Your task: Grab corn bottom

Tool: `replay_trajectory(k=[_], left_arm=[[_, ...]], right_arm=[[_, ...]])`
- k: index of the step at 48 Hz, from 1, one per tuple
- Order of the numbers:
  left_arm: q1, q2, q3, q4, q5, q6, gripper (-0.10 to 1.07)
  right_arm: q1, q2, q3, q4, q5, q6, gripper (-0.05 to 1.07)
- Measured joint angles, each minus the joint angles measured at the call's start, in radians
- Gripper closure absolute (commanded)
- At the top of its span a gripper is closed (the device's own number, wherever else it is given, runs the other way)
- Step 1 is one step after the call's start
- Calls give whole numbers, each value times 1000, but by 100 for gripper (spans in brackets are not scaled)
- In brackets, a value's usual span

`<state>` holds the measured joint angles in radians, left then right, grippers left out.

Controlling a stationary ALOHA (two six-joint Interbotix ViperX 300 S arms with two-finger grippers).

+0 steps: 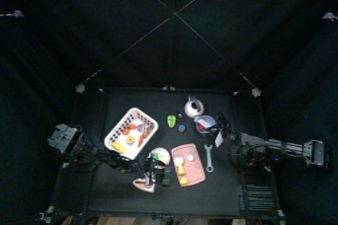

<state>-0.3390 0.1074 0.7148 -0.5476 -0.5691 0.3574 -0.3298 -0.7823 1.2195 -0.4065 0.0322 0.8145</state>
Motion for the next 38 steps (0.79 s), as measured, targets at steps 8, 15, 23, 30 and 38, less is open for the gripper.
replay_trajectory(k=[8,15,23,30,38], left_arm=[[18,51,-81,-31,106,-2,5],[46,115,-153,-37,189,0,-5],[95,175,-209,-40,212,-2,-6],[137,215,-239,-38,229,-2,-6],[149,252,-268,-40,273,-2,-6]], right_arm=[[21,0,6,3,-15,0,23],[35,3,8,2,-17,0,23],[37,6,9,2,-17,0,23],[37,8,14,0,-17,0,24],[35,8,17,-2,-17,0,24]])
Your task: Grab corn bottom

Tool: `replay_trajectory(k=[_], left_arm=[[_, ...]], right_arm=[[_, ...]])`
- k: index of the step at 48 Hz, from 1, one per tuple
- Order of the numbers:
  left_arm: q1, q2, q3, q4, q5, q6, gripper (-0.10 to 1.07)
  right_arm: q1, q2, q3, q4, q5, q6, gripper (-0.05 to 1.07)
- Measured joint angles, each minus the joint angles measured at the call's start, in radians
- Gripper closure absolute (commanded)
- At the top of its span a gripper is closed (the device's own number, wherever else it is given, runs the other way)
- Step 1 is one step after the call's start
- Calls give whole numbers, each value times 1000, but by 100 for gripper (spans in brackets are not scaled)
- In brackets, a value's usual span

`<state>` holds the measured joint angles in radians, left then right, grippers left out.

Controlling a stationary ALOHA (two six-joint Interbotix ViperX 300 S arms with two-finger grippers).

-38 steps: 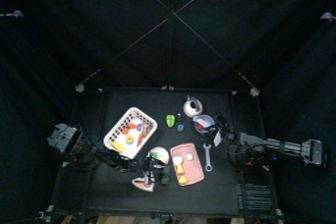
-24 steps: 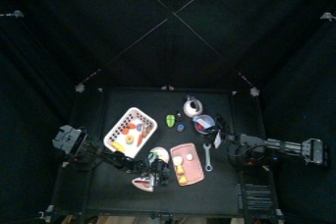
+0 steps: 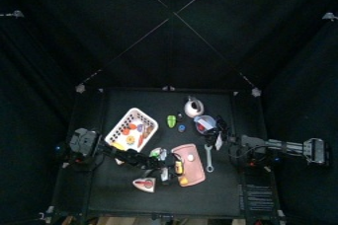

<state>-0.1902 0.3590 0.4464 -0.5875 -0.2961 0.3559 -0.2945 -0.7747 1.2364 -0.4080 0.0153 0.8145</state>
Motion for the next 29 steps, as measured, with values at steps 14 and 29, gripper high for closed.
replay_trajectory(k=[14,29], left_arm=[[-3,35,-44,5,91,2,-5],[-2,40,-51,11,106,2,-5]], right_arm=[[-2,0,3,0,-2,0,24],[-3,0,2,0,-2,0,24]])
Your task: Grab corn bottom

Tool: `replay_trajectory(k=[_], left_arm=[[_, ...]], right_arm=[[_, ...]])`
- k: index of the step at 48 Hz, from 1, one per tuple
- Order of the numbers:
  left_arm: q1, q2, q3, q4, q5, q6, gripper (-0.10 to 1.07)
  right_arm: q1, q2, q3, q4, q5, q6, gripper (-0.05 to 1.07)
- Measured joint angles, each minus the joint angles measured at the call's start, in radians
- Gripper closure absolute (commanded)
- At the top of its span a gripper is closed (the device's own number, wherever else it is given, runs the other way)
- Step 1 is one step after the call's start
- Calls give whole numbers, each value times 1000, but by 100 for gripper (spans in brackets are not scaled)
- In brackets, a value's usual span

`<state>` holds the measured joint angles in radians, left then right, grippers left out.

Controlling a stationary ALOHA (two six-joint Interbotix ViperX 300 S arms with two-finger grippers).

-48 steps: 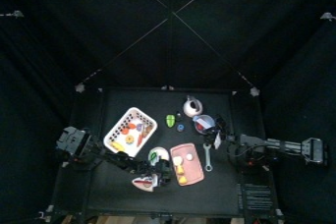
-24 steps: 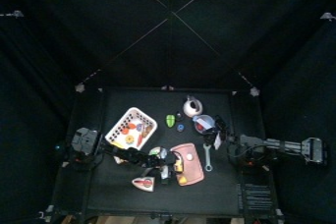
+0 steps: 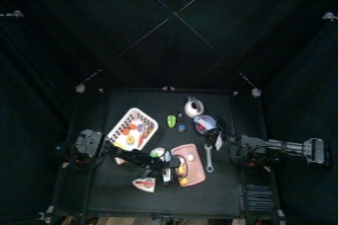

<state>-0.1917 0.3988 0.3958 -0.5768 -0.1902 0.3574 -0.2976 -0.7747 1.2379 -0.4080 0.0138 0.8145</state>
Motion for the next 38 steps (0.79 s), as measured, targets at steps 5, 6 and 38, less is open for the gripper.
replay_trajectory(k=[5,6,38], left_arm=[[2,0,-2,5,5,0,-5],[2,-2,0,6,3,2,-5],[-11,0,-18,74,29,2,1]], right_arm=[[0,0,2,0,0,0,24],[0,0,2,-2,0,2,24],[-2,0,6,0,0,2,24]])
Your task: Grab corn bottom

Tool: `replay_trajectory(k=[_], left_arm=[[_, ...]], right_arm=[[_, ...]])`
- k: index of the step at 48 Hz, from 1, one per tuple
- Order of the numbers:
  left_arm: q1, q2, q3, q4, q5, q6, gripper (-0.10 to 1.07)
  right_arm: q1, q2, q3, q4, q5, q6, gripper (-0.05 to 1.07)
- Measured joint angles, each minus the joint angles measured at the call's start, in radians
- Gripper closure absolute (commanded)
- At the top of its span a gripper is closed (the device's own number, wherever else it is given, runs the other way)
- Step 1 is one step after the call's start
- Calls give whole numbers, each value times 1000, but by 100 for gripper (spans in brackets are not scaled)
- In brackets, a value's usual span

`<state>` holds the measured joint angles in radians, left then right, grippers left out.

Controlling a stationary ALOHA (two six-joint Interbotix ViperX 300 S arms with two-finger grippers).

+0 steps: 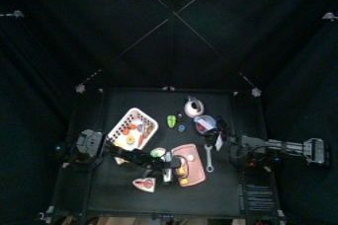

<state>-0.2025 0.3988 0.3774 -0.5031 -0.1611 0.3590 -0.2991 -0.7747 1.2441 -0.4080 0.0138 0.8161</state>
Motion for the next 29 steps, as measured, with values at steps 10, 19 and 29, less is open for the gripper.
replay_trajectory(k=[10,19,29], left_arm=[[-20,0,2,9,0,2,1],[-25,0,-3,9,0,0,1],[-21,-23,-3,40,2,3,1]], right_arm=[[0,0,-2,-2,0,-2,23],[0,0,0,-2,0,0,24],[-2,0,2,0,0,0,24]])
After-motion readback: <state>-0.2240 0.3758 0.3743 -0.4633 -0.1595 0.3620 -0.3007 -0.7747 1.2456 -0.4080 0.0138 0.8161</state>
